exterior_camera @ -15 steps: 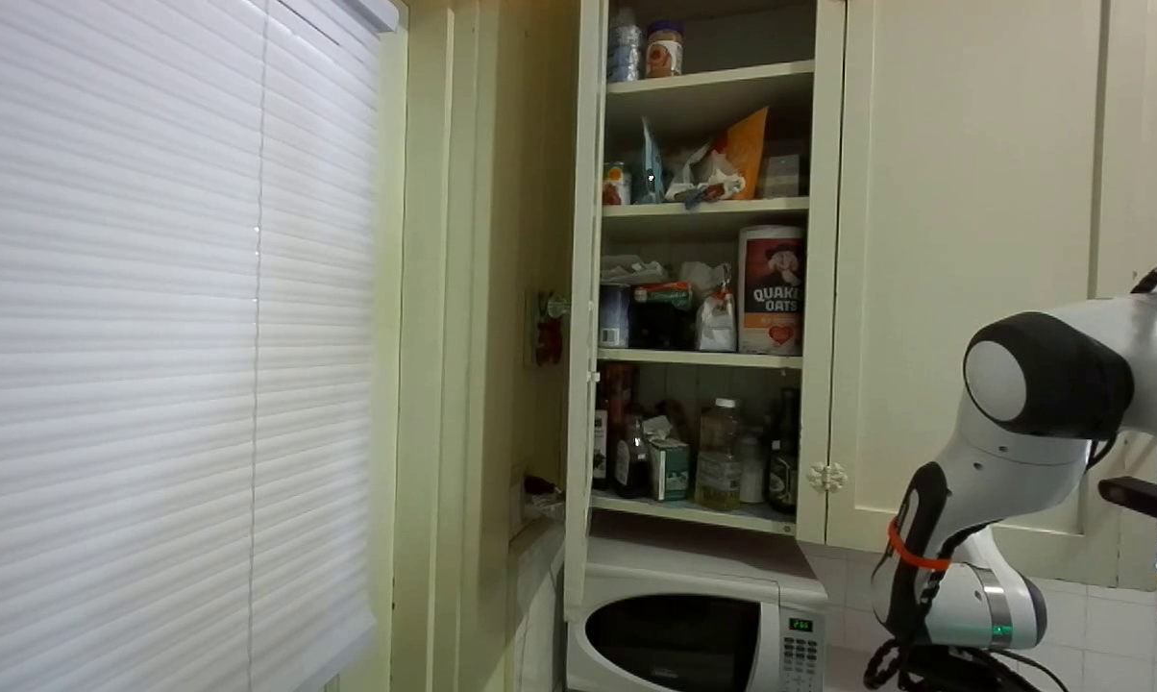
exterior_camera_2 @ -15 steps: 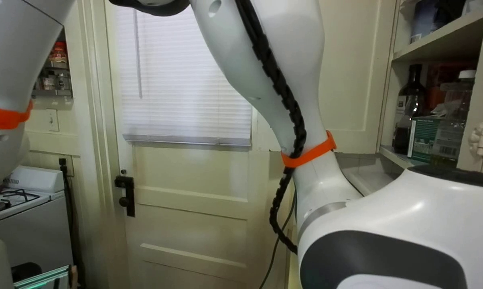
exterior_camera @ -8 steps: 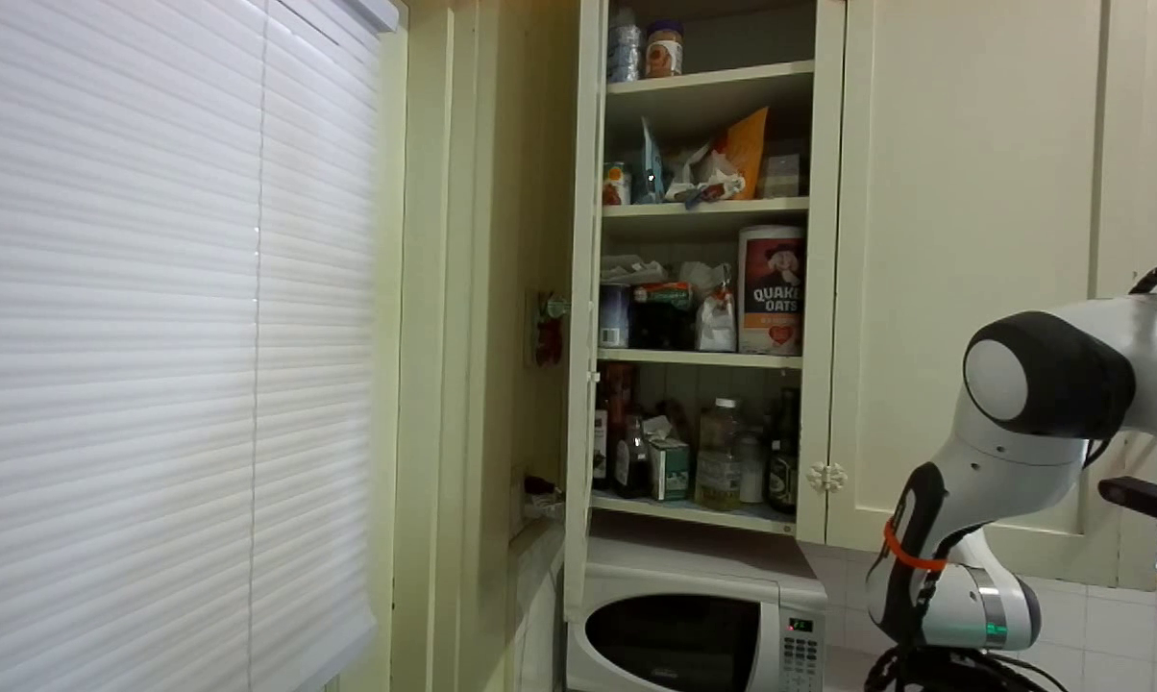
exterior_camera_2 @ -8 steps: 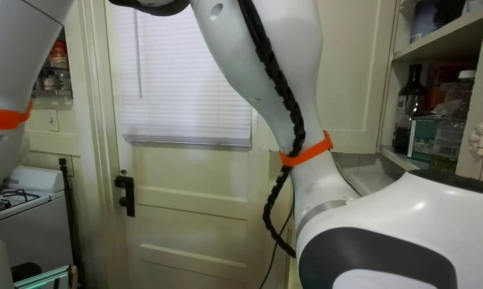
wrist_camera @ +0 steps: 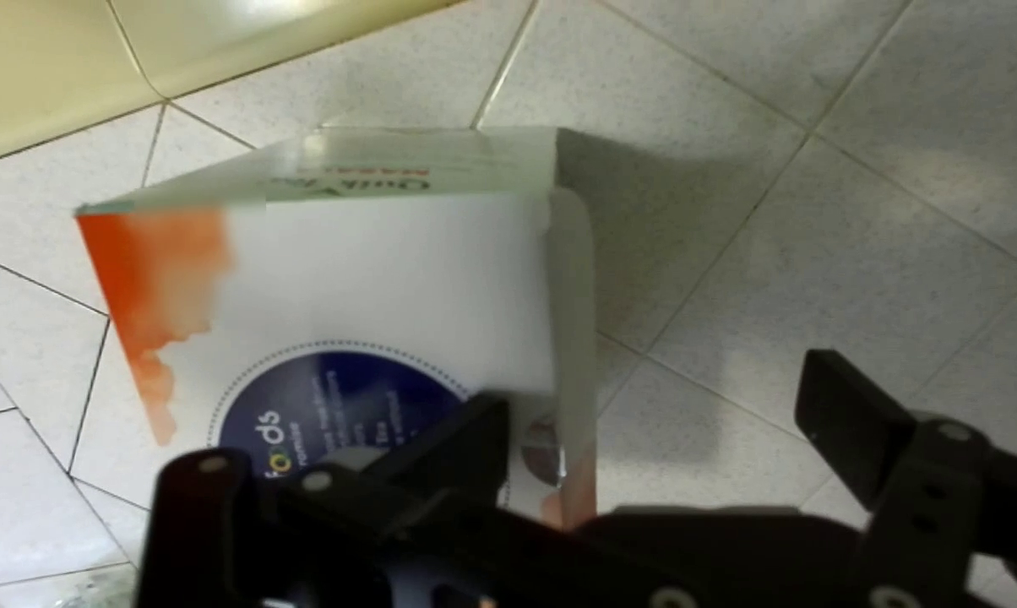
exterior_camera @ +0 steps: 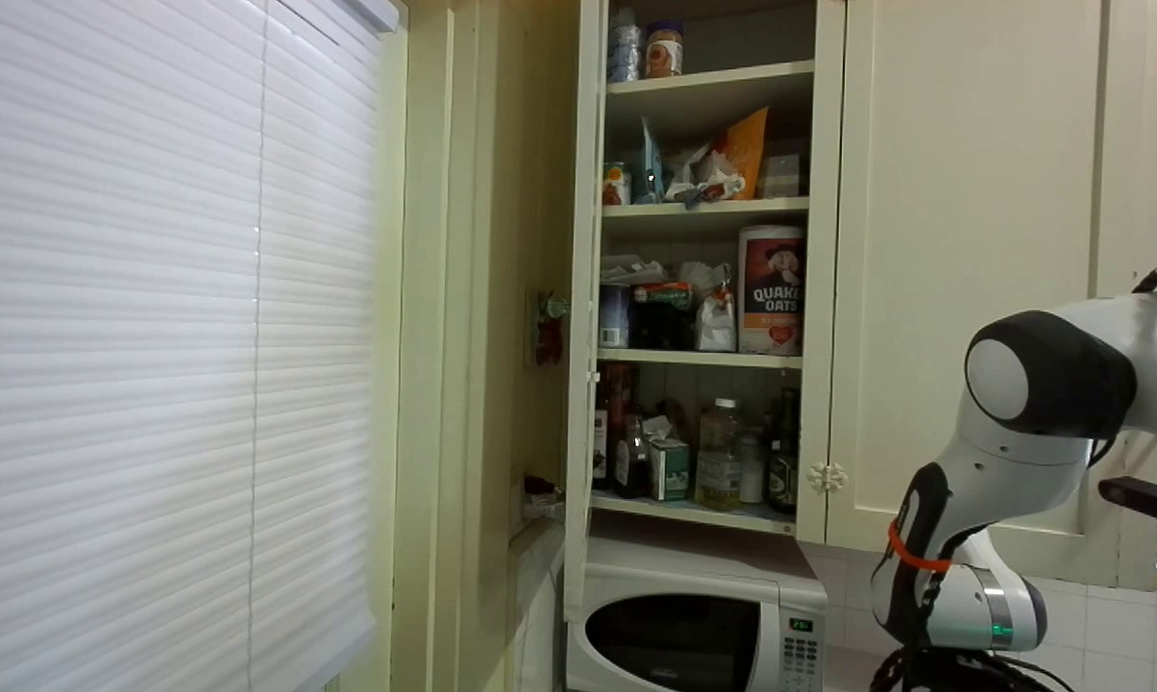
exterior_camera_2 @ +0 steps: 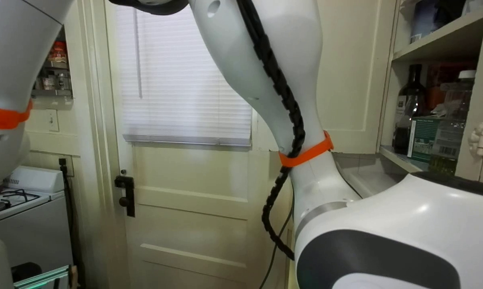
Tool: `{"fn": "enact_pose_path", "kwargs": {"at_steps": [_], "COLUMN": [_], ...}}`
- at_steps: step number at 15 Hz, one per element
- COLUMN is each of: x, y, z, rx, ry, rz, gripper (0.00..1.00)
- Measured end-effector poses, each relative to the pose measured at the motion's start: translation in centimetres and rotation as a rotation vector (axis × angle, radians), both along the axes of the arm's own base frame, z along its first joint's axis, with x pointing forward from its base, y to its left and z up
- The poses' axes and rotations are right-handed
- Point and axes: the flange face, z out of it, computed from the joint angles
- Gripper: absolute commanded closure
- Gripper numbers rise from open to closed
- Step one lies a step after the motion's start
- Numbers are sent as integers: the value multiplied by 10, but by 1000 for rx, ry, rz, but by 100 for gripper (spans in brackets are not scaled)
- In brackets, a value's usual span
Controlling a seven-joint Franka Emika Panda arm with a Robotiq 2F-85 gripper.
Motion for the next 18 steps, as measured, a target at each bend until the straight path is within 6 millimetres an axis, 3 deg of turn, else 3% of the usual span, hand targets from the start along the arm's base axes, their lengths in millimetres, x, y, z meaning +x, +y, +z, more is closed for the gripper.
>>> {"fn": "enact_pose_path", "kwargs": {"at_steps": [8,13,18], "x": [-1,-14,-31], "y": [26,54,73], "z": [26,43,73], "rx": [-80,-110,-104], "ry": [-46,-21,-11], "rz": [50,50,34], "gripper": [0,0,0]}}
